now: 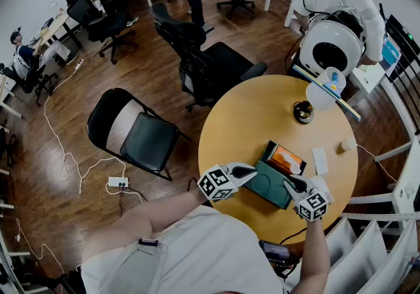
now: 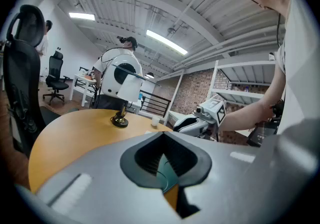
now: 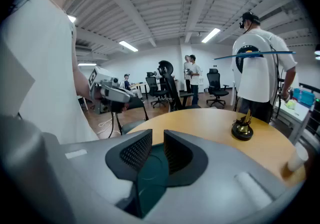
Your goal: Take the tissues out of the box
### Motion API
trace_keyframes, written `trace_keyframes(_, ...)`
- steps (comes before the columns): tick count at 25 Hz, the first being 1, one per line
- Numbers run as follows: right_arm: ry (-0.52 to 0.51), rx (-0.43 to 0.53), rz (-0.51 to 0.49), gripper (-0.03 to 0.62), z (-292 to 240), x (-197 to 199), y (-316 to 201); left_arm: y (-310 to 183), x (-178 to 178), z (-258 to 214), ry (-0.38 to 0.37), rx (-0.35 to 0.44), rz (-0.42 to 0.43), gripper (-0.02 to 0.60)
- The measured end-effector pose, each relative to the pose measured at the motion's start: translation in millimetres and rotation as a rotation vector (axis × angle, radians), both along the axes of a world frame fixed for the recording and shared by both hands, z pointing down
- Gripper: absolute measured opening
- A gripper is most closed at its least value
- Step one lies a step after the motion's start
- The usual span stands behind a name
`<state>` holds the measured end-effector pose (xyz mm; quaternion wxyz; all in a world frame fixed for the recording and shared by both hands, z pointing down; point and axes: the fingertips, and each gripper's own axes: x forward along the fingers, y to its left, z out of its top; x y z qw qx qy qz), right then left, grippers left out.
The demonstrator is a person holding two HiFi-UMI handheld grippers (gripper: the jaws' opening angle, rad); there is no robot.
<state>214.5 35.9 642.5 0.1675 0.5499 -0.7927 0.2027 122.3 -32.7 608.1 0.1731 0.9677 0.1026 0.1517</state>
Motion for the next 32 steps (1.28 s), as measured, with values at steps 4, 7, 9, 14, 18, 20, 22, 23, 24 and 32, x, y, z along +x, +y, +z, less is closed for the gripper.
trace_keyframes(4, 0.198, -0.150, -0.017, 0.146, 39, 56, -43, -28, 0, 1, 0.006, 0.018, -0.029, 0.000)
trace_keyframes(7, 0.320, -0.310, -0.055, 0.235, 80, 86, -58, -33, -8, 9, -0.015, 0.002, -0.060, 0.000)
trace_keyframes(9, 0.390, -0.402, -0.104, 0.267, 105, 97, -62, -35, -16, 13, -0.031, -0.004, -0.078, 0.000)
trace_keyframes(14, 0.537, -0.318, -0.252, 0.312, 134, 83, -126, -66, -55, 24, -0.009, 0.016, -0.162, 0.000)
trace_keyframes(18, 0.555, -0.517, -0.306, 0.330, 146, 88, -113, -82, -49, -1, 0.004, 0.028, -0.196, 0.000)
trace_keyframes(20, 0.554, -0.618, -0.322, 0.331, 163, 94, -77, -64, -43, 8, -0.016, -0.003, -0.193, 0.000)
trace_keyframes(22, 0.570, -0.635, -0.332, 0.337, 177, 101, -70, -58, -39, 19, -0.028, -0.011, -0.189, 0.000)
trace_keyframes(23, 0.582, -0.627, -0.332, 0.337, 180, 104, -76, -60, -38, 22, -0.032, -0.005, -0.192, 0.000)
trace_keyframes(24, 0.593, -0.615, -0.329, 0.336, 183, 105, -87, -66, -37, 23, -0.033, 0.003, -0.200, 0.000)
trace_keyframes(32, 0.667, -0.748, -0.277, 0.265, 230, 124, -32, -42, -20, 43, -0.085, -0.027, -0.184, 0.000)
